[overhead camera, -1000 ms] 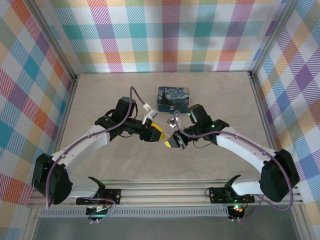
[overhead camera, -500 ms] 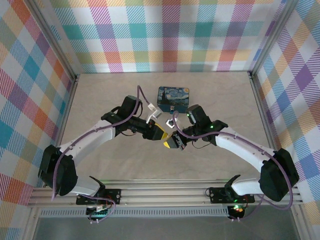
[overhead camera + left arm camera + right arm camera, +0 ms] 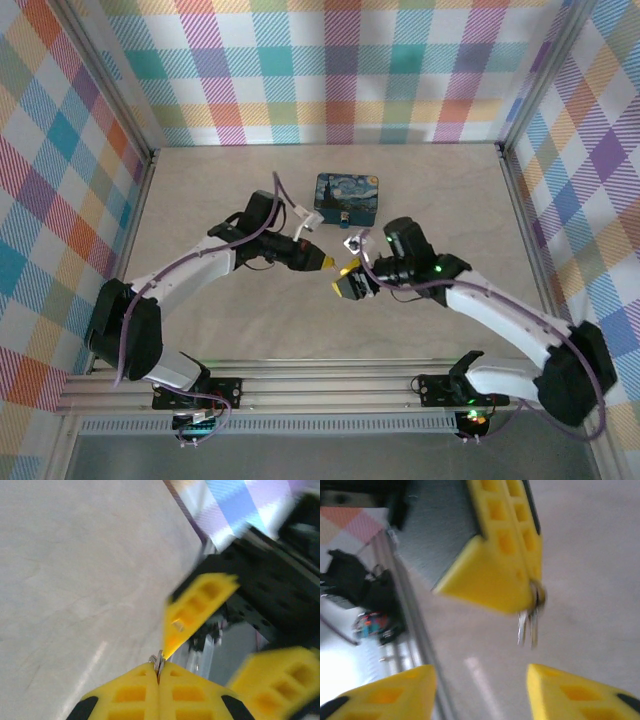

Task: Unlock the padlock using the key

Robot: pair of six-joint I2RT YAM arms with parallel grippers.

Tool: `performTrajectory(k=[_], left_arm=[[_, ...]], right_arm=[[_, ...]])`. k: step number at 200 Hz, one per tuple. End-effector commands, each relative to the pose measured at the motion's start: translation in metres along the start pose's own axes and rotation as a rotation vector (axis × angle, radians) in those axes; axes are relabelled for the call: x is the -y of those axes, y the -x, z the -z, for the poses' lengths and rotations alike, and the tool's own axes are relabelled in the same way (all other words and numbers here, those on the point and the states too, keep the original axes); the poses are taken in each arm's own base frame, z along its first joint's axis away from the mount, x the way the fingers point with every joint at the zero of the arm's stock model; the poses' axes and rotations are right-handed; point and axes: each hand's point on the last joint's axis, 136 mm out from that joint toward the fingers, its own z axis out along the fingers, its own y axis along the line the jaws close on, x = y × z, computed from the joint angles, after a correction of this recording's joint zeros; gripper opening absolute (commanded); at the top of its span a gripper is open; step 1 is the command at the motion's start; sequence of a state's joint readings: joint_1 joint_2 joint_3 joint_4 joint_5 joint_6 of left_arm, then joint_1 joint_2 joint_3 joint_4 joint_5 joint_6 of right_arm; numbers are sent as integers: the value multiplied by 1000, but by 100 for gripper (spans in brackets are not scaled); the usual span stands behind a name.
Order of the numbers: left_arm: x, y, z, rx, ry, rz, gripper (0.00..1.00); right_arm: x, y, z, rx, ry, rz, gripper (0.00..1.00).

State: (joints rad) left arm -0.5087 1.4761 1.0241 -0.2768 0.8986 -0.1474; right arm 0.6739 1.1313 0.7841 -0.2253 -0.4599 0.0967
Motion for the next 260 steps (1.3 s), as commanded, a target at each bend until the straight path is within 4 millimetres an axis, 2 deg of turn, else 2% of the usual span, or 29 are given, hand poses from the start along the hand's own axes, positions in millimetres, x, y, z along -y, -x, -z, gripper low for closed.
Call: performTrajectory(k=[1, 16, 29, 49, 72, 107, 142, 181, 215, 260], left_arm=[[-39, 26, 22, 204, 84, 242, 0], [-64, 27, 34, 296, 139, 397, 0], [-70, 29, 38, 356, 137, 467, 0], [-64, 37, 43, 439, 71, 533, 0], [-52, 49, 52, 514, -2, 569, 0], [-30, 51, 54, 493, -47, 571, 0], [-10, 47, 53, 479, -94, 571, 0], [16, 56, 53, 464, -135, 517, 0], [24, 57, 50, 435, -122, 485, 0], [32, 56, 54, 438, -126, 472, 0]], right_arm=[[29, 35, 28, 246, -209, -98, 59], [32, 43, 42, 330, -242, -176, 60], [35, 46, 46, 363, -248, -277, 59], [35, 47, 37, 355, -204, -429, 57], [38, 44, 14, 311, -134, -597, 57], [39, 55, -16, 331, 5, -718, 57], [42, 72, -30, 362, 59, -775, 50], [35, 94, -34, 378, 122, -760, 48], [29, 107, -25, 442, 175, -759, 49], [28, 112, -10, 509, 163, -757, 45]])
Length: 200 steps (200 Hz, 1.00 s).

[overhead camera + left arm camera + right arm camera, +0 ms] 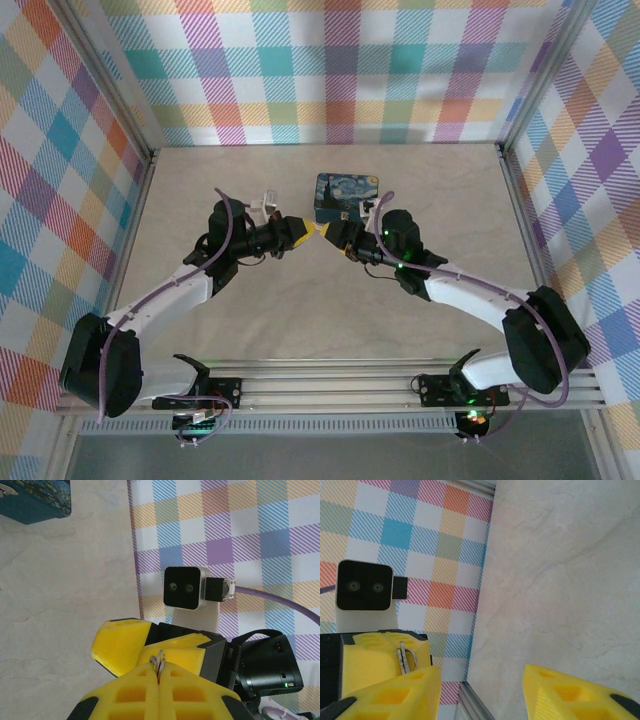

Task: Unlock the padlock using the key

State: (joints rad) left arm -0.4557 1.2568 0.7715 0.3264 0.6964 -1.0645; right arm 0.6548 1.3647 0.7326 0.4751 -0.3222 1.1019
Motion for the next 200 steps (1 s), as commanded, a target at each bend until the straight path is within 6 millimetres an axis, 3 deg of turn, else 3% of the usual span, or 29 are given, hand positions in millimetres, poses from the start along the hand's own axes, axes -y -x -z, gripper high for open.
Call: performTrajectory(k=[1, 26, 76, 101, 134, 163, 200], left_arm=[[17, -11, 2, -46, -23, -30, 0], [11, -12, 2, -43, 1, -32, 0], [7, -13, 6, -47, 67, -92, 0], [12, -12, 5, -48, 44, -89, 0], [20, -10, 4, -43, 7, -83, 0], [27, -9, 7, -32, -14, -90, 0], [22, -12, 10, -29, -2, -87, 0]], right_arm=[[-34, 12, 11, 71, 109, 31, 45], [-41, 14, 13, 77, 126, 39, 42], [-32, 17, 26, 148, 89, 4, 40], [-36, 18, 25, 142, 85, 21, 52], [-42, 13, 10, 79, 114, 19, 53], [-38, 5, -7, 19, 137, -27, 45], [-45, 4, -18, -7, 248, -86, 22]])
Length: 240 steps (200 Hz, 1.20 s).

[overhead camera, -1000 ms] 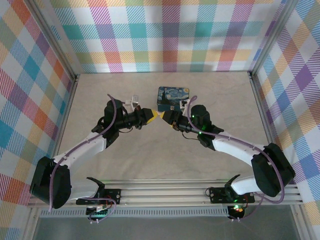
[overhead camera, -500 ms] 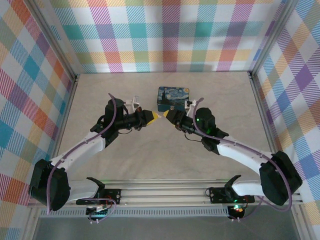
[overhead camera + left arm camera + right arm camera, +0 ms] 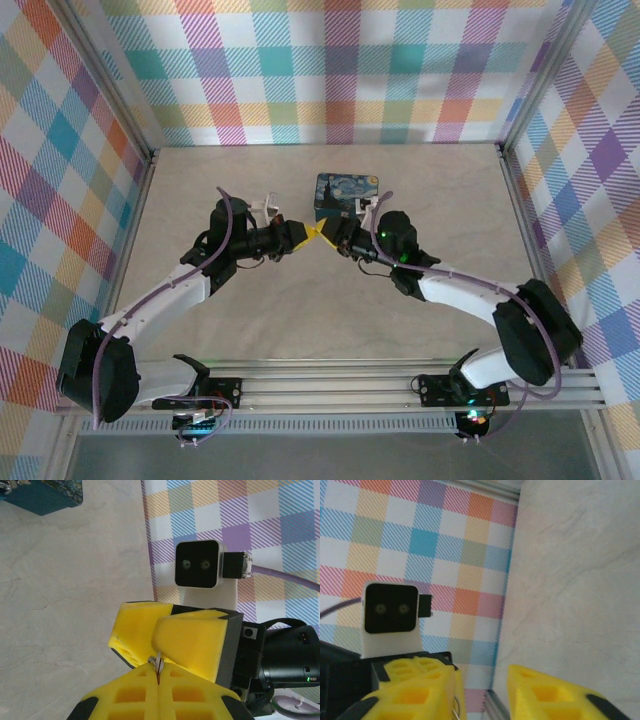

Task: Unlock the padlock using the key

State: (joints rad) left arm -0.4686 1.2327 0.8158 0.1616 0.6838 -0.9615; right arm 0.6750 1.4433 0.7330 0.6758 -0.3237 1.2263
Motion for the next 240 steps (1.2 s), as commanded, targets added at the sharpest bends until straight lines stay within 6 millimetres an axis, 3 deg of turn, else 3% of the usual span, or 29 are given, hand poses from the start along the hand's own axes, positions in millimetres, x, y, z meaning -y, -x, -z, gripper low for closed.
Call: performTrajectory(k=[1, 24, 36, 67, 95, 177, 209, 240], left_arm=[[24, -3, 8, 7, -69, -43, 0], [18, -4, 9, 14, -54, -45, 0], [14, -4, 9, 20, -45, -49, 0], [10, -2, 9, 34, -27, -39, 0], [5, 0, 11, 47, -8, -21, 0], [1, 3, 20, 84, 3, -4, 0], [-1, 2, 24, 92, 20, -27, 0], [-6, 0, 28, 88, 56, -56, 0]], right_arm=[[-28, -2, -7, -31, 138, -20, 21], [-30, -3, -10, -42, 172, -34, 5], [-32, -4, -10, -45, 179, -38, 3], [-27, -5, -7, -35, 153, -46, 28], [-20, -5, 1, -7, 121, -52, 34], [-25, -15, -8, -48, 147, -65, 20], [-31, -20, -14, -69, 188, -51, 0], [-35, -20, -9, -59, 189, 23, 0]])
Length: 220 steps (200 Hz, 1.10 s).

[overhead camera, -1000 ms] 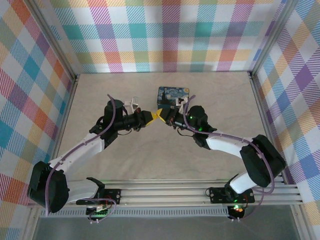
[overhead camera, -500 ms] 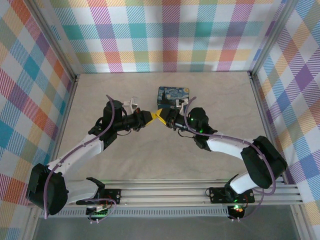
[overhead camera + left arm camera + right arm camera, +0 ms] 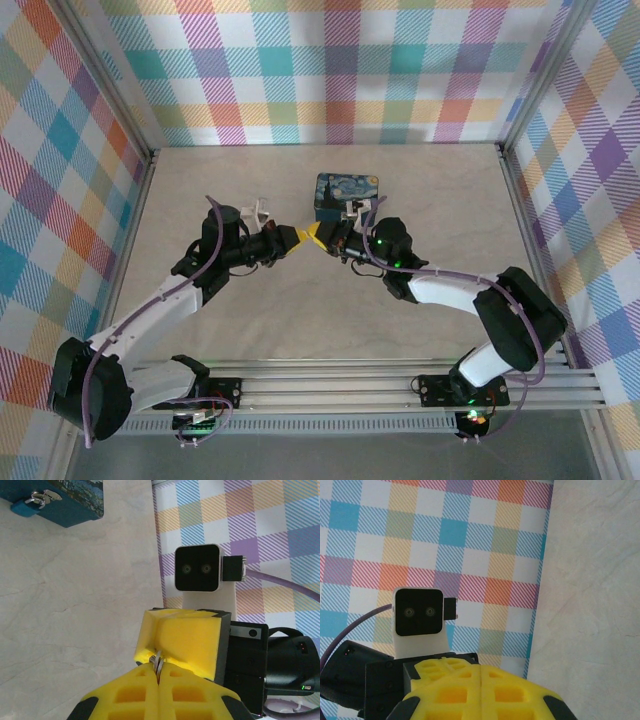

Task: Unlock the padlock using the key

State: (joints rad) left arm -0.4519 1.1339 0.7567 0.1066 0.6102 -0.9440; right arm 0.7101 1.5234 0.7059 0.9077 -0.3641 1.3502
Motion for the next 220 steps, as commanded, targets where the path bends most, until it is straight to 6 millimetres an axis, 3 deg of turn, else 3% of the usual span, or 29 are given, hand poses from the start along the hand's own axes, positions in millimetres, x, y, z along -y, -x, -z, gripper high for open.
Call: performTrajectory(k=[1, 8, 21, 45, 70, 83, 105, 133, 157, 187, 220], left_arm=[[4, 2, 9, 16, 6, -52, 0], [3, 2, 10, 16, 12, -62, 0], [3, 2, 13, 14, 19, -93, 18], [4, 0, 19, -13, 47, -195, 40], [0, 2, 31, -23, 119, -322, 51], [2, 3, 36, -24, 126, -383, 53], [24, -1, 41, -33, 39, -534, 54], [58, -10, 49, -12, -128, -720, 54], [74, -21, 56, -26, -212, -845, 55], [80, -39, 57, -79, -316, -929, 56], [68, -51, 48, -113, -345, -929, 56]], right_arm=[[-22, -5, 0, -22, 59, 96, 0], [-22, -5, 2, -25, 44, 129, 0], [-22, -4, 7, -33, -8, 190, 0], [-21, -5, 21, -99, -182, 332, 0], [-31, -5, 42, -203, -357, 605, 0], [-36, -4, 52, -268, -420, 733, 0], [-38, -16, 63, -425, -447, 878, 0], [-38, -31, 68, -545, -396, 948, 0], [-43, -43, 66, -615, -324, 967, 0], [-48, -52, 63, -695, -265, 983, 0], [-51, -56, 62, -748, -239, 968, 0]])
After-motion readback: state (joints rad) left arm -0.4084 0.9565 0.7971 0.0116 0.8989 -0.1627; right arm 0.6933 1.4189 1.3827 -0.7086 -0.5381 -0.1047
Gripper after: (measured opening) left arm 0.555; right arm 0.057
